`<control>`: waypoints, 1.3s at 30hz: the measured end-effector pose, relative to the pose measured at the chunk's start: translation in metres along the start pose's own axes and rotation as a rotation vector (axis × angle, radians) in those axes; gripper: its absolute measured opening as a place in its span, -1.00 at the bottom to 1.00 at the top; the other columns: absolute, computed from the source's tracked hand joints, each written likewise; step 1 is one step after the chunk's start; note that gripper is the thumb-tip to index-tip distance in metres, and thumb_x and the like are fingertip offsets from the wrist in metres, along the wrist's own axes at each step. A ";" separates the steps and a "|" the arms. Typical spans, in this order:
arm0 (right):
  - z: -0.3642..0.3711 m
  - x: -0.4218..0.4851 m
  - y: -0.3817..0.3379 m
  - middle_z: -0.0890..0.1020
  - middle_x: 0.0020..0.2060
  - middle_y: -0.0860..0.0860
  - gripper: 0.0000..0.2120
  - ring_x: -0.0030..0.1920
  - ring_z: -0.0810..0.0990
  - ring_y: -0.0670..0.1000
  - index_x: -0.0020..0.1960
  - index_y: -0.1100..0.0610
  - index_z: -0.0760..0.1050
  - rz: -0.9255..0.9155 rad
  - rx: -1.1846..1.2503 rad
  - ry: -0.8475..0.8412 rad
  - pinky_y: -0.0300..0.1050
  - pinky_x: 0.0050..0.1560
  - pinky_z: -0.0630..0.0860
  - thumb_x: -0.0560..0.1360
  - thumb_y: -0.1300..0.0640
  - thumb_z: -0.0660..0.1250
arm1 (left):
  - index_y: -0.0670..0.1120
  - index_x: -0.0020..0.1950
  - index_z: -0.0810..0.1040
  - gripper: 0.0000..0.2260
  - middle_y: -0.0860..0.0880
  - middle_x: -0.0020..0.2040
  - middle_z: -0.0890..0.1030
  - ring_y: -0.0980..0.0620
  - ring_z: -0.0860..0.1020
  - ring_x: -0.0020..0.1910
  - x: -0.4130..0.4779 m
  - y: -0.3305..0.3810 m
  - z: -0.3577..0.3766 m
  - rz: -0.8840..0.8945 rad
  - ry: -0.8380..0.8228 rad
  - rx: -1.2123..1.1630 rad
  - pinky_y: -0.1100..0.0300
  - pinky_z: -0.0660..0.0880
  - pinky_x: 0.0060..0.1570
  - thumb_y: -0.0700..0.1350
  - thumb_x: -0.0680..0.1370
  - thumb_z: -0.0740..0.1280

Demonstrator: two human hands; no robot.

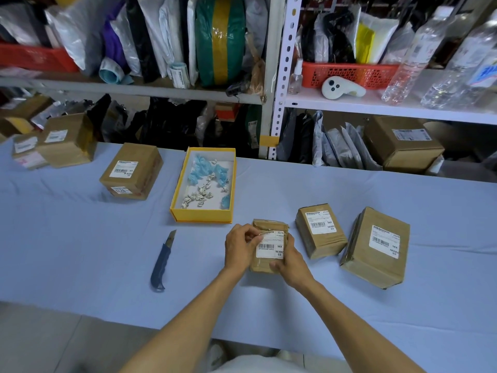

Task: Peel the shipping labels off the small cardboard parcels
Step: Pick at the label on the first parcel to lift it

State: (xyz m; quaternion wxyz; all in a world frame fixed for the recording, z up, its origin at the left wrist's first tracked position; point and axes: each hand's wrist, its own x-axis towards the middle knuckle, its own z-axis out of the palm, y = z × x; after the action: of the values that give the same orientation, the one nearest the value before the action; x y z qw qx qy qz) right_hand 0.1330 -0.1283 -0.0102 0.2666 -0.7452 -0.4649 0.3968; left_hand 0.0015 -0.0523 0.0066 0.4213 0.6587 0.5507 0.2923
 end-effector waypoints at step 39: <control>-0.007 -0.003 0.007 0.51 0.25 -0.05 -0.01 0.19 0.53 -0.03 0.56 0.02 -0.20 0.007 0.059 -0.096 -0.26 0.00 0.58 0.41 0.38 0.38 | -0.06 -0.30 0.61 -0.85 -0.06 -0.20 0.68 0.08 0.61 -0.25 -0.002 -0.005 -0.006 -0.172 -0.112 -0.311 0.20 0.53 -0.11 -0.24 0.41 0.51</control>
State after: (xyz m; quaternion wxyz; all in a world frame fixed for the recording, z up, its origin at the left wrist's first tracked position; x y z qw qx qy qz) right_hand 0.1416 -0.1346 -0.0108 0.2645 -0.7188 -0.4626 0.4464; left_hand -0.0058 -0.0525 0.0054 0.5716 0.5512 0.5288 0.2996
